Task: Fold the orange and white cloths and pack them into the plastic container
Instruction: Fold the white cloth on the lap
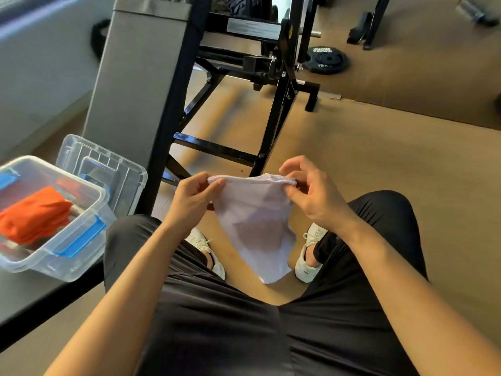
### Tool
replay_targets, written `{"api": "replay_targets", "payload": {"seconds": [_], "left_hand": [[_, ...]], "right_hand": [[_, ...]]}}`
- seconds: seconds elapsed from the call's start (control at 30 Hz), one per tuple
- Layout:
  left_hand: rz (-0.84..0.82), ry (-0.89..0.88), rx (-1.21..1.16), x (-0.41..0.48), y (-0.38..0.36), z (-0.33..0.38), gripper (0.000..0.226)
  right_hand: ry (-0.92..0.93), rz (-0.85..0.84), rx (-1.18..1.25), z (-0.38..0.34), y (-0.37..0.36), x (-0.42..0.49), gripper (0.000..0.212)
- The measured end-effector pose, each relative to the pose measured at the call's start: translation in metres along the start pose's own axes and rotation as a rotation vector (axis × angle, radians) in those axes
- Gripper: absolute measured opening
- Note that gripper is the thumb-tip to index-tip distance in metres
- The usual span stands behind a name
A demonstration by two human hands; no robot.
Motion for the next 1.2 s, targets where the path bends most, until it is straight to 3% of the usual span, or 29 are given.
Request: {"api": "replay_targets", "payload": {"seconds": [0.2,0.37,0.5,0.67,0.9,1.1,1.2], "left_hand": [[0.121,0.01,-0.023,0.026,0.01,0.03,0.025],[0.166,0.043,-0.032,0.024,0.009,0.03,0.025],[0.19,0.049,-0.11,0.015,0.007,0.037,0.018],[0.224,0.067,-0.201,0.009,0.009,0.068,0.013],[0.145,0.029,-0.211,0.008,0.002,0.097,0.012],[-0.02,-0.038,-0.255,-0.004,-0.003,0.099,0.023],[0.051,-0.085,-0.292,-0.009,0.001,0.087,0.023]], "right_hand": [[0.22,-0.22,-0.278,-0.029,0.0,0.01,0.032],[0.17,-0.056,-0.424,-0.024,-0.001,0.029,0.034],[0.105,0.027,-0.383,-0.035,-0.004,0.037,0.035],[0.083,0.01,-0.27,-0.053,-0.013,0.043,0.042],[0.127,-0.036,-0.048,-0.061,-0.03,0.039,0.057],[0.179,0.076,0.088,-0.053,-0.028,0.041,0.031],[0.186,0.086,0.055,-0.048,-0.024,0.044,0.026]]}}
Point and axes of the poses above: each hand's wrist, its own x-axis towards the middle knuckle, its own y-axis out of the back of the hand, z = x × y, the point moved 1 cm from there along x, towards the middle knuckle, and after that the axes turned 11 degrees about x, right-handed, at the moved point
